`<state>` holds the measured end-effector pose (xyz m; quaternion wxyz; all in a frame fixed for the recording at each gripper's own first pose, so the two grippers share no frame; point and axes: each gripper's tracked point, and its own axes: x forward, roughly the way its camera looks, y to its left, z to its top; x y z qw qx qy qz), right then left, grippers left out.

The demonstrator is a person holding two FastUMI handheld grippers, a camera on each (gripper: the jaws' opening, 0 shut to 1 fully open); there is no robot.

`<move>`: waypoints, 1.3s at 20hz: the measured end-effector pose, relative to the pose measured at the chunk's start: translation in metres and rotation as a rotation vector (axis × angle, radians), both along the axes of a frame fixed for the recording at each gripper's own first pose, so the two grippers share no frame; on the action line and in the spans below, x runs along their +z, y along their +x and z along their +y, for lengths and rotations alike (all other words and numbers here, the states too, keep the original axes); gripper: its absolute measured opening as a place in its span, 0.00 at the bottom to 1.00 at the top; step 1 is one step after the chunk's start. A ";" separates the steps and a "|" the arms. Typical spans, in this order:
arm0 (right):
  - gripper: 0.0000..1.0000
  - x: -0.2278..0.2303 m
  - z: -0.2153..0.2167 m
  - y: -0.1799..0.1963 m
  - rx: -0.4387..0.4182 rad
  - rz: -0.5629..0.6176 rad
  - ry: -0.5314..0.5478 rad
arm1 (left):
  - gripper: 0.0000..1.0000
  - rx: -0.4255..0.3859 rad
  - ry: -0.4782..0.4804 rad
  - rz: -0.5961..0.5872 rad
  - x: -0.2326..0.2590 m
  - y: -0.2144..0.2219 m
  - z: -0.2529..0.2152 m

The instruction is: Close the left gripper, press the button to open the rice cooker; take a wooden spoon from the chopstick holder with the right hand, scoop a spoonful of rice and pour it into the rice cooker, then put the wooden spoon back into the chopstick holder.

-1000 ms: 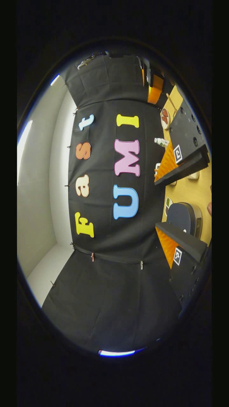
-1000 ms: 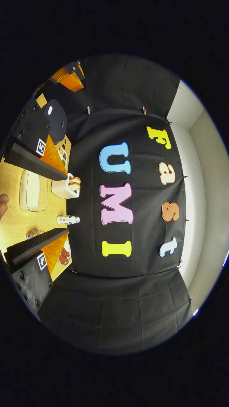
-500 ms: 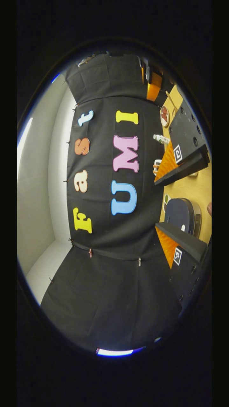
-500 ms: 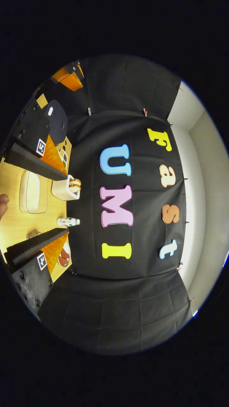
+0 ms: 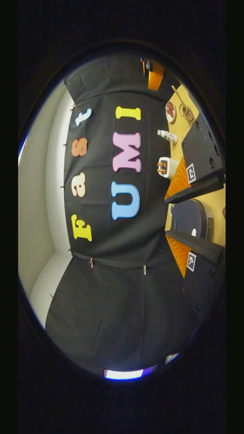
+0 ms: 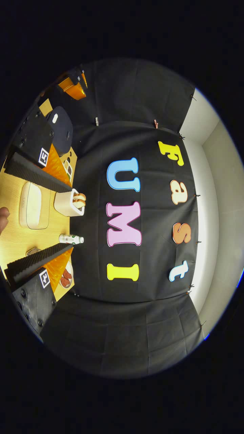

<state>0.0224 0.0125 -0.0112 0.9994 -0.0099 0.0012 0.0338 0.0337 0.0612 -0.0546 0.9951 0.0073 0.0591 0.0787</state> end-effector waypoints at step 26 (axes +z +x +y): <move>0.94 -0.028 -0.012 0.022 -0.042 0.039 -0.022 | 0.11 -0.017 -0.064 0.394 -0.157 0.073 0.056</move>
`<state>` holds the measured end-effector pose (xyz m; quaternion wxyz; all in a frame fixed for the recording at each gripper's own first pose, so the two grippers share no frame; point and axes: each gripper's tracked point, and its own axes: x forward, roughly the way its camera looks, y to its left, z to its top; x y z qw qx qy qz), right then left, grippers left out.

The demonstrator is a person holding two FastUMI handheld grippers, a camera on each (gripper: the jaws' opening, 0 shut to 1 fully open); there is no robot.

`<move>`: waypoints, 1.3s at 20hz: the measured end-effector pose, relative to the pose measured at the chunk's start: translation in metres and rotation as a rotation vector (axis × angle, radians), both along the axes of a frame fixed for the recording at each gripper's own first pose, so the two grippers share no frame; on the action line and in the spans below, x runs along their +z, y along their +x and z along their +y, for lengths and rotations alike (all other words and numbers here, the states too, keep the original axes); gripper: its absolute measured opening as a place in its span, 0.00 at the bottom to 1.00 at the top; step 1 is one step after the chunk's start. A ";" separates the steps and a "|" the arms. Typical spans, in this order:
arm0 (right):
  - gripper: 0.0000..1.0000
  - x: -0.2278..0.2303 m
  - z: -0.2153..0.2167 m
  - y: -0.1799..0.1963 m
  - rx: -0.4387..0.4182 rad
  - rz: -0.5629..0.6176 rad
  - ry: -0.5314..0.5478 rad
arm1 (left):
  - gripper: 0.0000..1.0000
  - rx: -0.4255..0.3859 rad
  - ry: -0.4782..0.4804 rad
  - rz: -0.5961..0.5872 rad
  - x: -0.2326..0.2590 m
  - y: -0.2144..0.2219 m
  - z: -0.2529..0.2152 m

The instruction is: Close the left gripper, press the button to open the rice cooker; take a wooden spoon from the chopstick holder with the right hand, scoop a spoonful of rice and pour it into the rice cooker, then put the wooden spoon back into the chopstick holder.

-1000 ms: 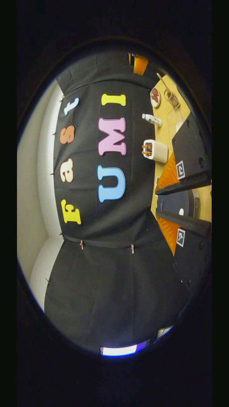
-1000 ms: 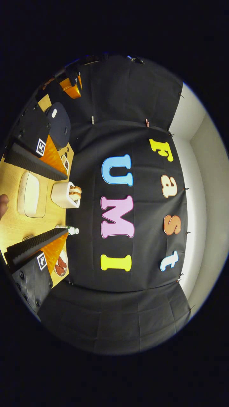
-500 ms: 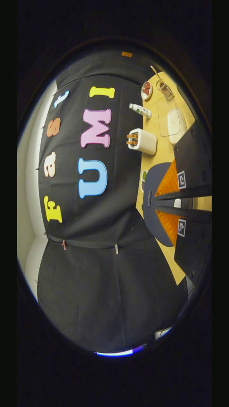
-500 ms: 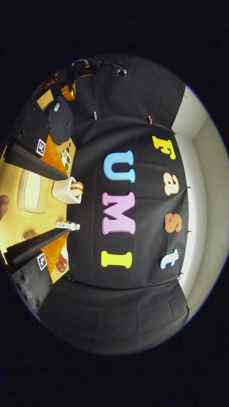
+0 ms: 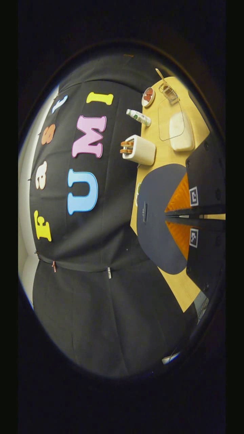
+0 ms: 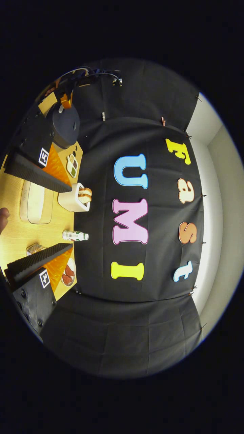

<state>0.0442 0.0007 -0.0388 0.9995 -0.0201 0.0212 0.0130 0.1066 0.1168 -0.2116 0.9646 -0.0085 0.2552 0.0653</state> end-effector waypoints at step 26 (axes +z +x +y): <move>0.94 0.001 0.003 -0.008 -0.016 -0.001 0.008 | 0.09 0.023 0.053 0.003 -0.002 -0.008 0.001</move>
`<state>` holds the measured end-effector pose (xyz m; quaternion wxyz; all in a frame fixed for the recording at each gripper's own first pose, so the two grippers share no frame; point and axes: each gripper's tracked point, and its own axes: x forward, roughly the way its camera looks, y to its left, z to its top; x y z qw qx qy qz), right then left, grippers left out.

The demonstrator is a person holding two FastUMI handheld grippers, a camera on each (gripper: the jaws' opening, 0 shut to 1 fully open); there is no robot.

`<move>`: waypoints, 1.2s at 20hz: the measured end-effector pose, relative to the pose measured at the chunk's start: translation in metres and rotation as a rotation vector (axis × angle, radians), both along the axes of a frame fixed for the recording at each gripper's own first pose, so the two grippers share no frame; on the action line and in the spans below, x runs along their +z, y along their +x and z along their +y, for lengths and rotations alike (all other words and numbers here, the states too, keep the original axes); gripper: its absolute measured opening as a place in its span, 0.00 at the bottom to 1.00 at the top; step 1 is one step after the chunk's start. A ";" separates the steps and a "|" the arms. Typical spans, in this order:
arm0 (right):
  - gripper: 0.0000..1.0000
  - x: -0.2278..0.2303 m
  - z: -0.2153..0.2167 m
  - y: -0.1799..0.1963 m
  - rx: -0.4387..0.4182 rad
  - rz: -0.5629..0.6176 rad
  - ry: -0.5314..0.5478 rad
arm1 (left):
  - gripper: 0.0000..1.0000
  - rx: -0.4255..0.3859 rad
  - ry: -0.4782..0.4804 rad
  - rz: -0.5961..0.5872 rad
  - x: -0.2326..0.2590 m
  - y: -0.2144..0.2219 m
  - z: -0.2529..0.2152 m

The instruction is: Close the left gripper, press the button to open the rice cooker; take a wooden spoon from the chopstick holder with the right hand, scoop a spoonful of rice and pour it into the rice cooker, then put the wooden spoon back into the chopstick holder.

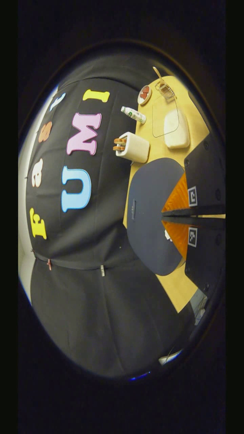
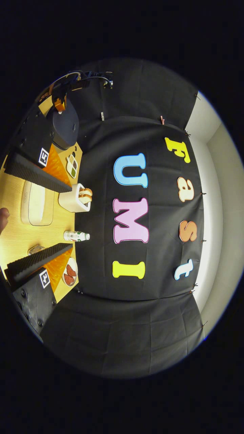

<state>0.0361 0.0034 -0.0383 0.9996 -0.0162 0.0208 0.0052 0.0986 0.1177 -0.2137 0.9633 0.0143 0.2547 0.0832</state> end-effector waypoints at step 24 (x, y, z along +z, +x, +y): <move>0.94 -0.077 -0.119 0.024 -0.195 0.132 0.043 | 0.69 0.036 0.047 -0.238 0.105 -0.019 -0.022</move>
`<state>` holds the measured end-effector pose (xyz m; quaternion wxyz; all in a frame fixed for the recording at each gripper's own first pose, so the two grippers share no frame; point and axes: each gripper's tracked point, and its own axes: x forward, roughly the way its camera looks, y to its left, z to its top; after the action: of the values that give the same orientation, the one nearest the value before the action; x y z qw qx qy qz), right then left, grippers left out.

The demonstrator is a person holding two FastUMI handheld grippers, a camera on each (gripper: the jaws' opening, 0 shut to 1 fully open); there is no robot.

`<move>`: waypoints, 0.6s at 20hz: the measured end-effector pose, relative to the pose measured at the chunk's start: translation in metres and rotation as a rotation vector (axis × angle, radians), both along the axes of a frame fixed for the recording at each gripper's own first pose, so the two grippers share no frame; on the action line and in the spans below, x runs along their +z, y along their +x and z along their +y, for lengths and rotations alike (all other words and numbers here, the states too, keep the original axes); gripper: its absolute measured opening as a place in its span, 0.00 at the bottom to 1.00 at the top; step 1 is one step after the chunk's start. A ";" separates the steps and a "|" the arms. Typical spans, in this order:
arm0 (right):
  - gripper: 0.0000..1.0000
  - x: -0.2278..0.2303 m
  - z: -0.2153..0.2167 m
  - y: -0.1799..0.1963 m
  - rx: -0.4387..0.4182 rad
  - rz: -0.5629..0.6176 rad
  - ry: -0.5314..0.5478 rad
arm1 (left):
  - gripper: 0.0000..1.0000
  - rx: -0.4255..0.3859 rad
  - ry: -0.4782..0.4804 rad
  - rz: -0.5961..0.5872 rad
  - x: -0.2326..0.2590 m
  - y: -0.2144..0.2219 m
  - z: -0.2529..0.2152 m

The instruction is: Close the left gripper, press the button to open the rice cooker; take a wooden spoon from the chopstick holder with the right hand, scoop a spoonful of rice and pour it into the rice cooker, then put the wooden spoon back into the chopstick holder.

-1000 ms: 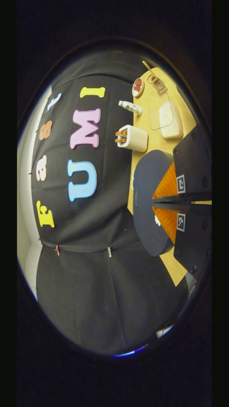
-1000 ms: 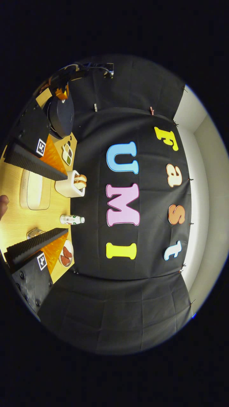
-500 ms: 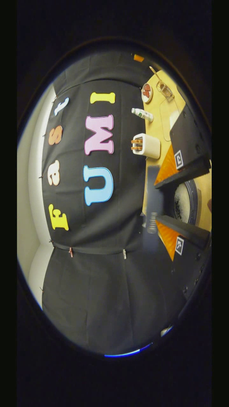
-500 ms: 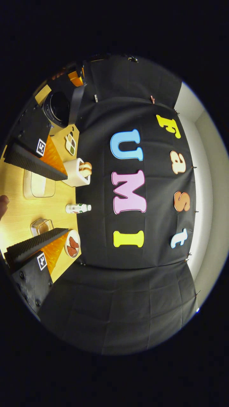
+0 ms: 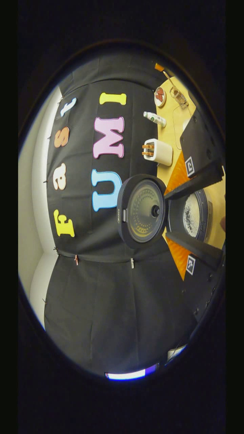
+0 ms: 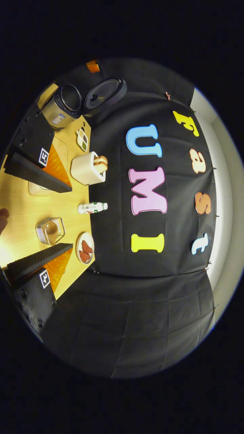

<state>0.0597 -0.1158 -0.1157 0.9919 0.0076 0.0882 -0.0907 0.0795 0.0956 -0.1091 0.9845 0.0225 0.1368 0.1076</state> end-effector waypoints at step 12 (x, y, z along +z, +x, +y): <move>0.95 -0.074 -0.081 0.041 -0.112 0.119 0.177 | 0.72 -0.040 0.049 0.023 0.015 -0.013 -0.038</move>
<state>0.1007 -0.1965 -0.1894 0.9738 0.0945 0.1540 -0.1381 0.0666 0.0575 -0.0944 0.9840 0.0503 0.1448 0.0908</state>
